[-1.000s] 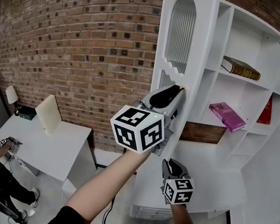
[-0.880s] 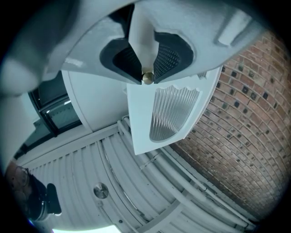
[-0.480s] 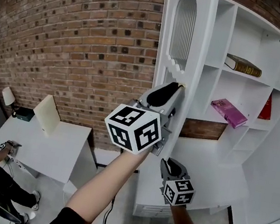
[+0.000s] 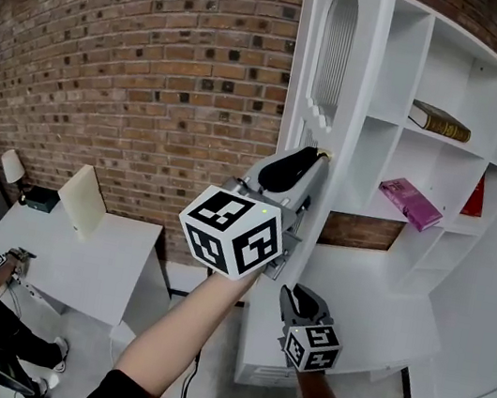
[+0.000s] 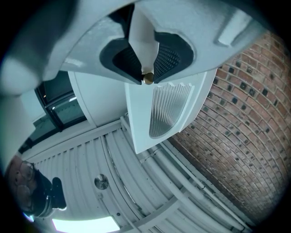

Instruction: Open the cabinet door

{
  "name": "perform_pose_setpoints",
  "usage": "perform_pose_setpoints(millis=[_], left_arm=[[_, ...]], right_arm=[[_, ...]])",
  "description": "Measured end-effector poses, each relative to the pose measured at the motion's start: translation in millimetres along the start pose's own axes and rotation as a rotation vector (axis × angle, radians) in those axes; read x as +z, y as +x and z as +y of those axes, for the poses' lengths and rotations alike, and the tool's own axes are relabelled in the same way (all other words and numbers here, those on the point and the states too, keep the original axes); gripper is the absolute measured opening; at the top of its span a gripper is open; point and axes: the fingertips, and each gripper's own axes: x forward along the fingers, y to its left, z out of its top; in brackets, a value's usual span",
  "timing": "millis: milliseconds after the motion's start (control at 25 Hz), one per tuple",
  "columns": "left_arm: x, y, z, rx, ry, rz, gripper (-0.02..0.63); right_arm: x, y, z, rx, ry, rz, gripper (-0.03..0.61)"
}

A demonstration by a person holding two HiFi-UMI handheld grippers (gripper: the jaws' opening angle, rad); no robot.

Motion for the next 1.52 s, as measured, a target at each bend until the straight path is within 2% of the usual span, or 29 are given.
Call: perform_pose_setpoints(millis=[240, 680, 1200, 1440, 1520], left_arm=[[3, -7, 7, -0.029, -0.031, 0.008, 0.091], [12, -23, 25, -0.016, -0.05, -0.002, 0.1], [11, -24, 26, -0.022, -0.063, 0.006, 0.101], [11, -27, 27, -0.006, -0.136, -0.017, 0.101], [9, -31, 27, 0.006, -0.132, -0.013, 0.101]], right_arm=[[0, 7, 10, 0.005, 0.001, 0.002, 0.074], [1, 21, 35, 0.043, -0.017, 0.006, 0.084], [0, 21, 35, 0.044, -0.011, -0.017, 0.086], [0, 16, 35, 0.071, -0.001, 0.007, 0.086], [2, 11, 33, 0.08, 0.007, 0.009, 0.086]])
